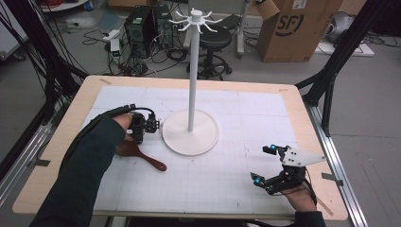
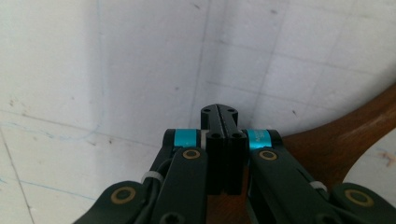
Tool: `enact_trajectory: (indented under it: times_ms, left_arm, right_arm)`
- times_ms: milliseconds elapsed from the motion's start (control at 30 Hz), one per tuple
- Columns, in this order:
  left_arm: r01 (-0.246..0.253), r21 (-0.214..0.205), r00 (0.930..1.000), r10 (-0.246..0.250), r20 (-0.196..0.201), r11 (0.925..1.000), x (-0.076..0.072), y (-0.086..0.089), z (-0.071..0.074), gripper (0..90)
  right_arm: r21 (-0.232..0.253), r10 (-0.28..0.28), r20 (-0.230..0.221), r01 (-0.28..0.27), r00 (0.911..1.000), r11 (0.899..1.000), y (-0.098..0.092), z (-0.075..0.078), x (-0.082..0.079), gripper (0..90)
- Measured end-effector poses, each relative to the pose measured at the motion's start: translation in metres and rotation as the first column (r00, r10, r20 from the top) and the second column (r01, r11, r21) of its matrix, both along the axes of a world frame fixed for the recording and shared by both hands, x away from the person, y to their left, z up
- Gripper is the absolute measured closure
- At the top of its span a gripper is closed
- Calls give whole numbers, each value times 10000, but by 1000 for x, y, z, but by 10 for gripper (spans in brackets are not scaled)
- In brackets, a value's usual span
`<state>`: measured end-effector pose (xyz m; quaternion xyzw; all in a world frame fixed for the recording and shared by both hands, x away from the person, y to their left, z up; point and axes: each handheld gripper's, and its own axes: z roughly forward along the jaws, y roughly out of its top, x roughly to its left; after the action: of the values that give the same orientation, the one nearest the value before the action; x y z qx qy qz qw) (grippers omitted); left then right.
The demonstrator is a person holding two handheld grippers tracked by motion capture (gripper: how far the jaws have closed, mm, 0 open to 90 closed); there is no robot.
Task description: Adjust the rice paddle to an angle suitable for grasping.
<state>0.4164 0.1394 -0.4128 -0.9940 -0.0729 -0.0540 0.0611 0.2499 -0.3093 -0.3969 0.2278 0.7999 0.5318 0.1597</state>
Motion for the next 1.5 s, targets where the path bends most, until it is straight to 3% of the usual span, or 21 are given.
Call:
enact_trajectory:
  times_ms: [500,933,1033,1100,1200,1267,1400,1433,1500]
  left_arm:
    - [48,-58,9972,-52,-740,10000,-31,19,1,897]
    - [424,-100,9948,-432,-923,9990,-67,28,1,897]
    - [473,-173,9906,-491,-1277,9987,-75,26,1,897]
    - [477,-125,9922,-488,-1144,9988,-78,25,2,897]
    - [310,-451,9963,-345,-783,9985,-78,22,10,897]
    - [142,-981,9977,-206,-645,9951,-78,18,17,897]
    - [297,-2008,9961,-457,-753,9792,-85,0,29,895]
    - [466,-2400,9937,-696,-881,9697,-90,-9,31,895]
    - [581,-2695,9909,-883,-1013,9612,-95,-17,30,895]
  right_arm:
    - [-77,49,-17,-49,10000,10000,2,-1,-1,5]
    - [-107,107,-106,-108,9999,9999,5,-3,0,5]
    - [-119,126,-97,-127,9999,9998,6,-3,0,5]
    - [-117,126,-86,-127,9999,9999,6,-2,0,5]
    - [-106,120,-53,-120,9999,9999,6,-2,1,5]
    - [-120,130,-103,-131,9999,9998,7,-3,1,5]
    - [-156,154,-42,-154,9999,9998,8,-3,2,5]
    - [-157,157,-56,-158,9999,9998,8,-3,2,5]
    - [-167,134,-90,-135,9999,9998,7,-3,2,5]
